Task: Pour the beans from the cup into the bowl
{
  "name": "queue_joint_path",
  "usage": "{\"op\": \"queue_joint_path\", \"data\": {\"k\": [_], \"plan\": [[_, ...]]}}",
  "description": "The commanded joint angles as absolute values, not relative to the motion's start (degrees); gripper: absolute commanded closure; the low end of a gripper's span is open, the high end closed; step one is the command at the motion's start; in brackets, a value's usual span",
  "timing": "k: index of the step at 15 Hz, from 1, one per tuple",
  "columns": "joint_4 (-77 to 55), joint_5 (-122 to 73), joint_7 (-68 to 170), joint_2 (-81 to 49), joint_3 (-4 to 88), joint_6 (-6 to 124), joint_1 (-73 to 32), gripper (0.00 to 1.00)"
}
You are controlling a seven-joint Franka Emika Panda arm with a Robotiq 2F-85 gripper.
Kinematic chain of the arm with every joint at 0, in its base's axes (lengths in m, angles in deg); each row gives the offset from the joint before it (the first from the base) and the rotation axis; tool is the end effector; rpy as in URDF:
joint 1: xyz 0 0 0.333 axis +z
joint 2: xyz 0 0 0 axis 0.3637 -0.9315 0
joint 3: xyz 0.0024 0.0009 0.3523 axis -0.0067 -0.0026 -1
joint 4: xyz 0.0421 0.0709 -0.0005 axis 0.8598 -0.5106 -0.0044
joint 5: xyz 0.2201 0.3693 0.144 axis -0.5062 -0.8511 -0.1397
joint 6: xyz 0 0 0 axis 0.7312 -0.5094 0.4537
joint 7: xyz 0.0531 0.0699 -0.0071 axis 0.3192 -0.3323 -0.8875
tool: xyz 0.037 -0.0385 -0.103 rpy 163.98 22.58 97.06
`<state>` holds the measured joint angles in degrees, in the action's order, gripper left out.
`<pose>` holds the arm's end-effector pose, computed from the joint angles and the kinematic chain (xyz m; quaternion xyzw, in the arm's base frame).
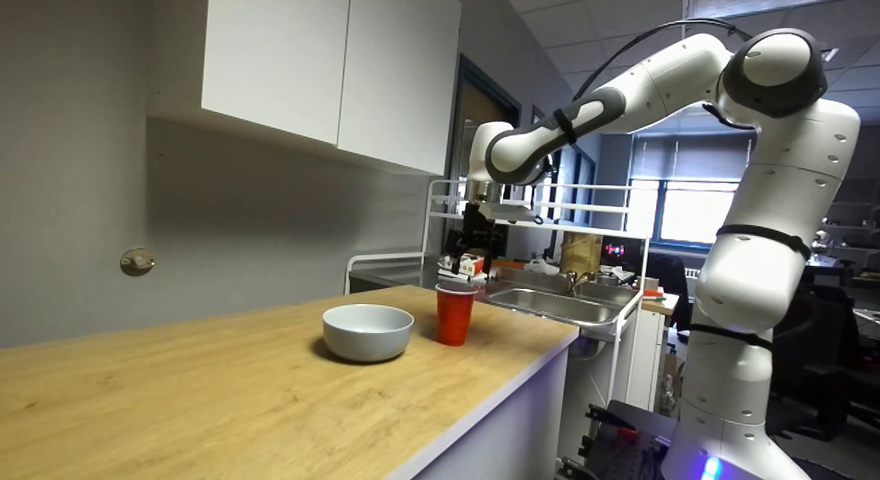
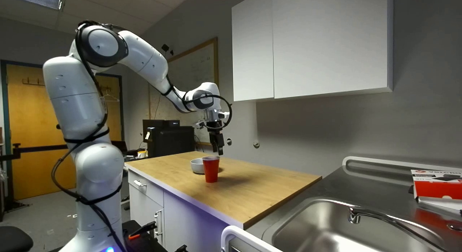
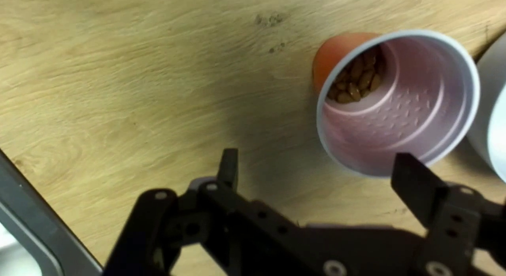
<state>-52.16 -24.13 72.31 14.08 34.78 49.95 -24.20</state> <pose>0.5230 0.0008 0.4354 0.9768 -0.2060 0.0545 0.0196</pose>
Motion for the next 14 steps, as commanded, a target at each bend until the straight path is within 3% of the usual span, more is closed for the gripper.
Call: {"op": "queue_joint_path", "data": {"k": [1, 9, 10, 11, 14], "plan": [[-49.8, -26.9, 69.9, 11.0, 35.9, 46.0, -24.0, 0.0], [-48.4, -27.0, 70.1, 6.1, 36.0, 44.1, -23.5, 0.0], [-48.5, -26.6, 70.4, 5.8, 35.9, 44.7, -23.5, 0.25], [-48.2, -26.5, 70.3, 5.2, 36.0, 44.6, -23.3, 0.26], [-47.3, -26.6, 70.2, 4.2, 36.0, 44.7, -23.1, 0.49]]}}
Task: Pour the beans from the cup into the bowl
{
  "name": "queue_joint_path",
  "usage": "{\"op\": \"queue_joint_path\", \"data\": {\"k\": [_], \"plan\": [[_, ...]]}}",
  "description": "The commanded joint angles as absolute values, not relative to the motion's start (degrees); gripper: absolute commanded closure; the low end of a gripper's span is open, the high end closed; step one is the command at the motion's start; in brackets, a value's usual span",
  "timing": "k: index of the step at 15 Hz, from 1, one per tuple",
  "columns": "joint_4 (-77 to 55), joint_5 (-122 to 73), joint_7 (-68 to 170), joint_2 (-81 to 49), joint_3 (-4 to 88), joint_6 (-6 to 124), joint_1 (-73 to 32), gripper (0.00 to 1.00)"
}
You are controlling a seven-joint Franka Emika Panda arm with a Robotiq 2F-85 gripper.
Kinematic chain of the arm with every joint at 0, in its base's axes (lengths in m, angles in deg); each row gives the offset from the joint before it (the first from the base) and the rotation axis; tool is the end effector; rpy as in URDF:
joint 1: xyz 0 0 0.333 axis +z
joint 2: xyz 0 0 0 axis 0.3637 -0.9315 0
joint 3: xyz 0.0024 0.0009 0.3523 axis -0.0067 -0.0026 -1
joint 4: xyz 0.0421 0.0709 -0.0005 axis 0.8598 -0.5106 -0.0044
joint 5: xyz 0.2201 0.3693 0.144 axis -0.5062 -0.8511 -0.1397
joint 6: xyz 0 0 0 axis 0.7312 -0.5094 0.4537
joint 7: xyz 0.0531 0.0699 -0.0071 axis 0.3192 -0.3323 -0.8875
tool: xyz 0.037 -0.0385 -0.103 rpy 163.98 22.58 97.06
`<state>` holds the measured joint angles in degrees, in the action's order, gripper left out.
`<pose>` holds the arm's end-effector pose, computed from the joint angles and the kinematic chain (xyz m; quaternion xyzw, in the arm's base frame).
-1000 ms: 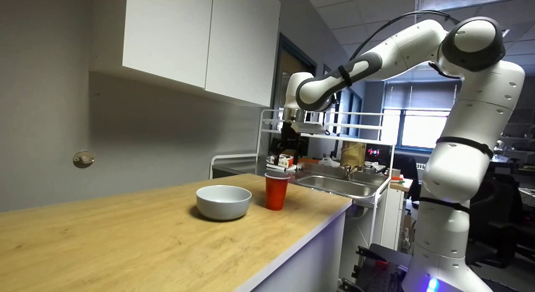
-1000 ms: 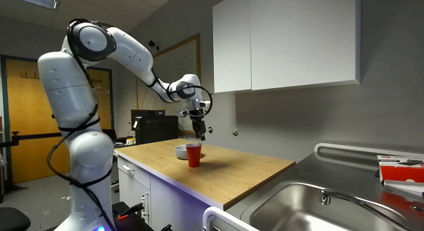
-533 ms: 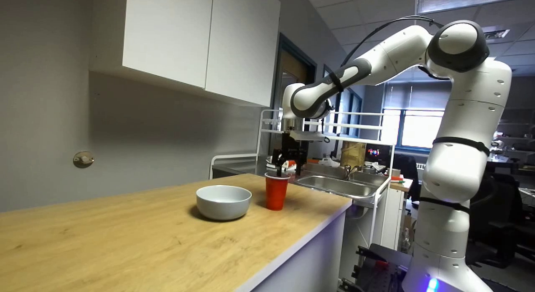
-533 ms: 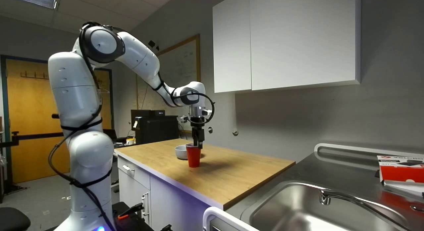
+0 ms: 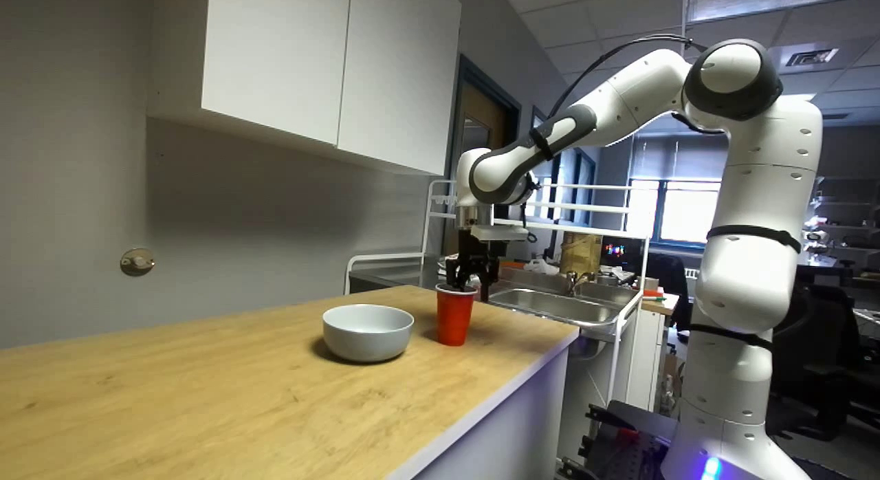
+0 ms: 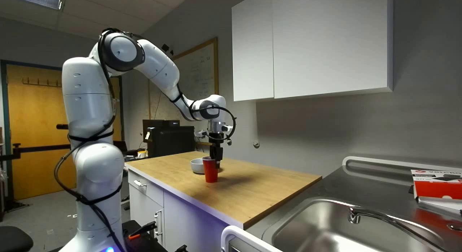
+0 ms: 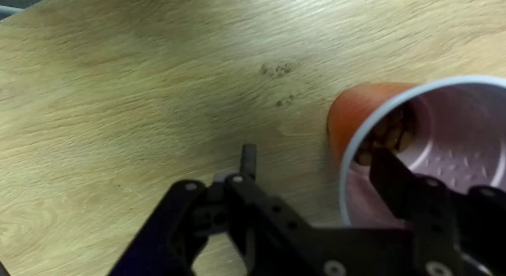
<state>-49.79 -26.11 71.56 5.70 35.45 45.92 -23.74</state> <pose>0.5373 -0.0003 0.3725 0.9768 -0.2103 -0.0350 0.0205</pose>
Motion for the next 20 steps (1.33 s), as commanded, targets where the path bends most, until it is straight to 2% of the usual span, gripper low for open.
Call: {"op": "queue_joint_path", "data": {"k": [1, 5, 6, 7, 9, 13, 20], "plan": [[-47.0, -26.7, 70.2, 3.9, 36.1, 44.6, -23.0, 0.55], [-45.4, -28.1, 69.5, 3.4, 36.5, 44.1, -23.1, 0.87], [-45.1, -28.4, 69.3, 3.3, 36.5, 44.0, -23.1, 0.94], [-44.8, -28.9, 69.0, 3.3, 36.6, 44.0, -23.1, 0.96], [-44.3, -29.9, 68.3, 3.2, 36.8, 43.8, -23.1, 1.0], [-43.8, -31.1, 67.7, 3.0, 36.9, 43.8, -23.1, 0.95], [-43.7, -29.4, 70.0, 4.8, 35.7, 45.0, -21.8, 0.97]]}}
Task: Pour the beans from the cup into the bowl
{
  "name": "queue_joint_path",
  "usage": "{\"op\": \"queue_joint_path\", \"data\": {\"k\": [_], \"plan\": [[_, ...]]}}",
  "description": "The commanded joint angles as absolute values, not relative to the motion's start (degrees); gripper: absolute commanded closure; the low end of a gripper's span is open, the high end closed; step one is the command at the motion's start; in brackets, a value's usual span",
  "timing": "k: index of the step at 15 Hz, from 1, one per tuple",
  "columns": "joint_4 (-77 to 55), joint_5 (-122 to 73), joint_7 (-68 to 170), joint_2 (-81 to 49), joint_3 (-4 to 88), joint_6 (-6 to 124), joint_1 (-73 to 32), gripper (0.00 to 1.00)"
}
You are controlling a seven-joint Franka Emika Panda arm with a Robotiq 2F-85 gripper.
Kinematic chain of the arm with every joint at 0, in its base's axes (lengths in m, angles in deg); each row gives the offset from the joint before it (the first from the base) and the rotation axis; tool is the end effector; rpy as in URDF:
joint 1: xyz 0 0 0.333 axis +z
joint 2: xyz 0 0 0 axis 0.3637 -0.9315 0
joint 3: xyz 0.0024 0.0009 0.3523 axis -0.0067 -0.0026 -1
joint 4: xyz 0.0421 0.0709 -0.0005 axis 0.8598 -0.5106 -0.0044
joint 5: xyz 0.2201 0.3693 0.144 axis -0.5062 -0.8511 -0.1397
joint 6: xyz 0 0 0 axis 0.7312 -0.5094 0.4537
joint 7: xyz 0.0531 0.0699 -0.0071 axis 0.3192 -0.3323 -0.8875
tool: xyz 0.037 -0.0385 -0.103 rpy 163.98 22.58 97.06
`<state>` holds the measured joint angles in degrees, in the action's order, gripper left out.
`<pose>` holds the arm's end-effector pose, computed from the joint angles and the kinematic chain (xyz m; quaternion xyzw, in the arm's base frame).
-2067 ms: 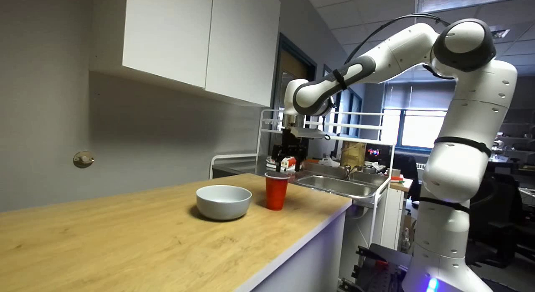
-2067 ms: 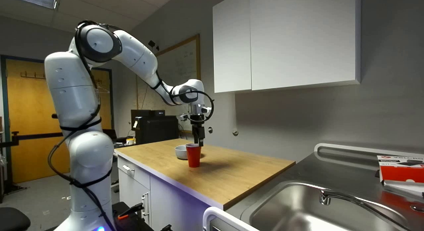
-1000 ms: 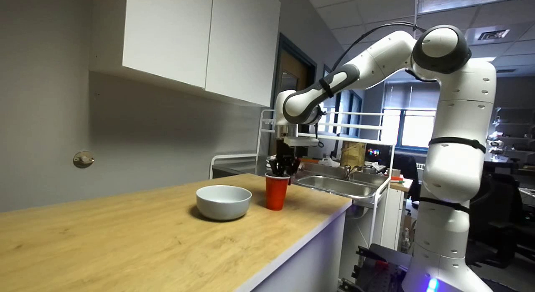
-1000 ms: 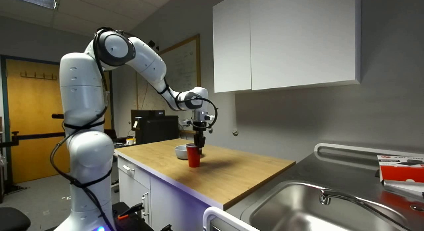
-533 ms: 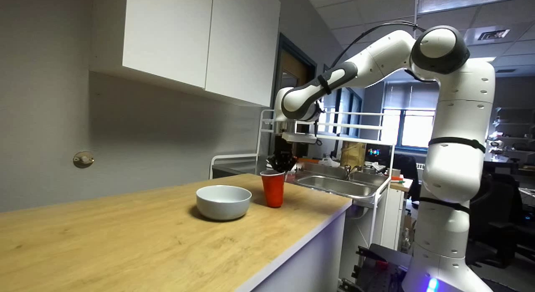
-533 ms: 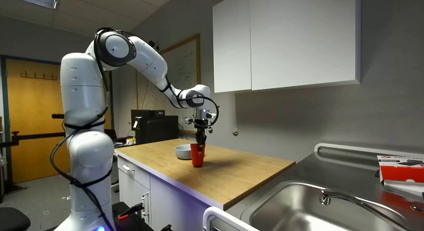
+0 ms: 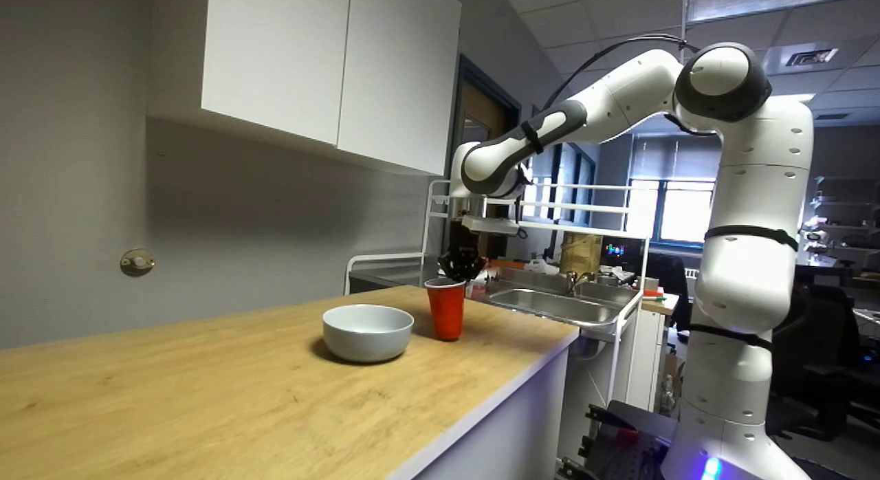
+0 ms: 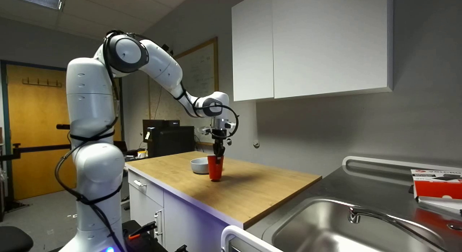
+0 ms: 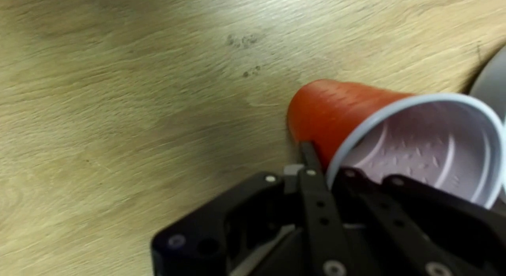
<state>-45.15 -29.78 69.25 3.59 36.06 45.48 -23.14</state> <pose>0.5631 0.0030 0.3917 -0.9778 0.2077 0.0231 0.0113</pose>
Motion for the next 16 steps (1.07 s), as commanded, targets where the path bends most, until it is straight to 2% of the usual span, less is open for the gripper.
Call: {"op": "queue_joint_path", "data": {"k": [1, 7, 16], "plan": [[-43.4, -29.5, 70.1, 5.3, 35.2, 45.2, -21.2, 0.97], [-40.9, -24.7, 73.4, 8.2, 31.1, 46.8, -17.2, 0.97], [-44.3, 5.0, 94.7, 8.9, 25.0, 60.3, -17.3, 0.97]]}}
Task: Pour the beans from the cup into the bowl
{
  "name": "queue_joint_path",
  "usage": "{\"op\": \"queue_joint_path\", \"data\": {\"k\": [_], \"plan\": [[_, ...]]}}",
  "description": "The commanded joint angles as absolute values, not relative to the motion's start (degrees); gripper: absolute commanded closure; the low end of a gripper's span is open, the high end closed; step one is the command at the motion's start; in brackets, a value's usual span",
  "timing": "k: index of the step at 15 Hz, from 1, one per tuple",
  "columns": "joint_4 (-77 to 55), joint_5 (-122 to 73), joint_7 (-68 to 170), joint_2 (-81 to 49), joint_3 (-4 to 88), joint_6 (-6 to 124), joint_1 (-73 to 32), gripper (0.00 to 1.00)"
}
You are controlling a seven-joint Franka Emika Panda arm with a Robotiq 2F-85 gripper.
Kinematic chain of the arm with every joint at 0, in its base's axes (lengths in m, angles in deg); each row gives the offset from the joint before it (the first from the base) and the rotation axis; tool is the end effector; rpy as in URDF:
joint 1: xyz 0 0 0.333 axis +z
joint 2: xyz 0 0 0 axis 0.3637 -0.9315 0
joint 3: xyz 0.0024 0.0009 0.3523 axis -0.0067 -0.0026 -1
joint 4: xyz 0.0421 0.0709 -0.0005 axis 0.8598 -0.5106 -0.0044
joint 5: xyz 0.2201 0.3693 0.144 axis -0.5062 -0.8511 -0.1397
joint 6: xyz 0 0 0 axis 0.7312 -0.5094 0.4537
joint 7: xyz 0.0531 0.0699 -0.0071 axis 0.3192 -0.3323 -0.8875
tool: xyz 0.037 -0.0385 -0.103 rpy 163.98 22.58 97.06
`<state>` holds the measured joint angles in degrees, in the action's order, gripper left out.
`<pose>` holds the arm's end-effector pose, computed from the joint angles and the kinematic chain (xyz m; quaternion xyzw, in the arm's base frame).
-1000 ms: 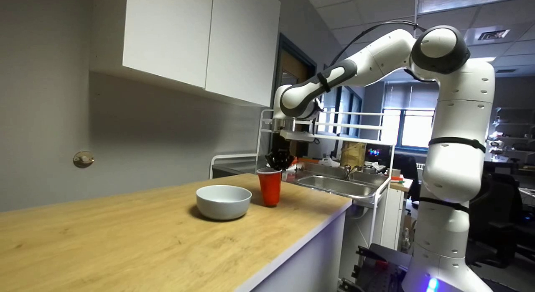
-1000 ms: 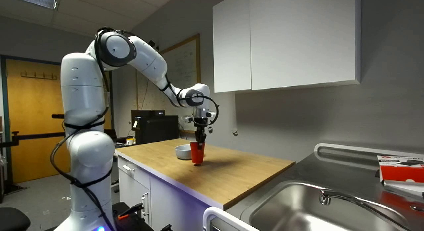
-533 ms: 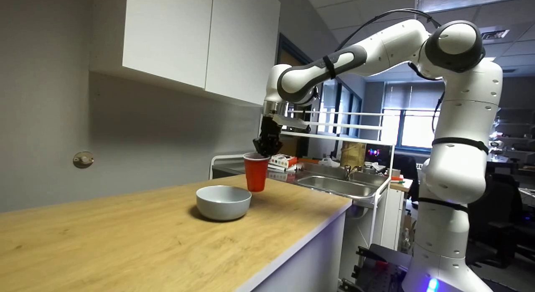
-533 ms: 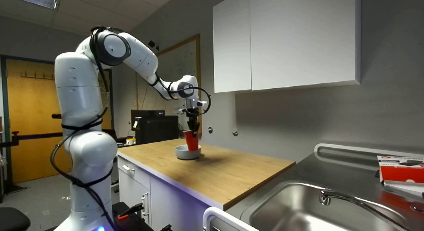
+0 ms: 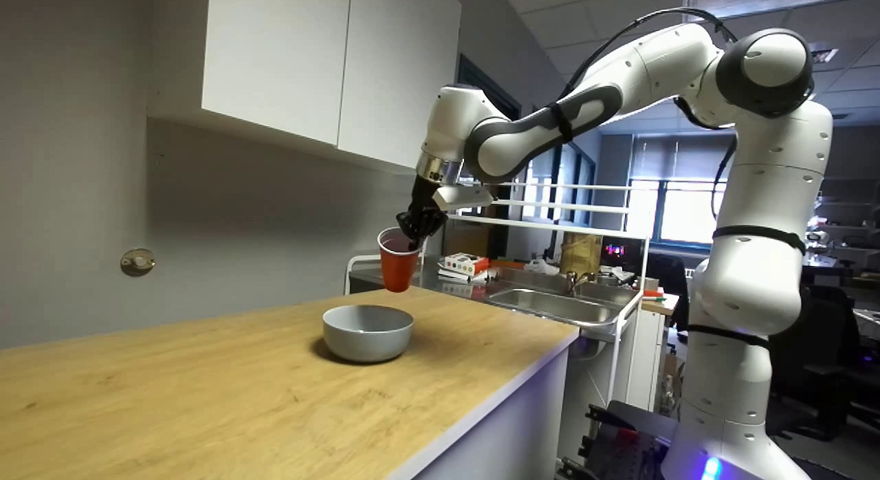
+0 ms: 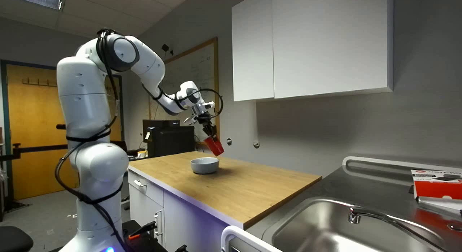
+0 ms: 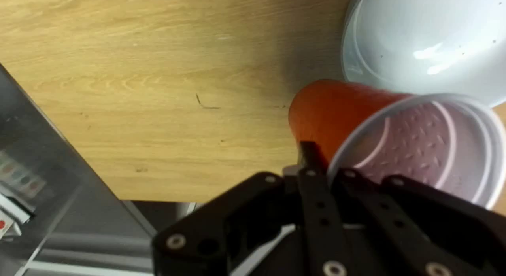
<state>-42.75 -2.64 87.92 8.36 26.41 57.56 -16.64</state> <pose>0.5669 0.1578 0.4838 0.9676 -0.0894 0.2147 0.0986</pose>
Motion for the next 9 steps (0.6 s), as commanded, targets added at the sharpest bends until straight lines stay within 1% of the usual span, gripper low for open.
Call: {"op": "queue_joint_path", "data": {"k": [1, 4, 9], "plan": [[-44.8, 7.8, 97.3, 8.9, 24.7, 60.8, -17.2, 0.98], [-46.3, 16.1, 105.1, 9.1, 24.0, 62.0, -16.7, 0.96], [-48.5, 23.7, 113.5, 10.4, 23.5, 62.4, -15.1, 0.97]]}}
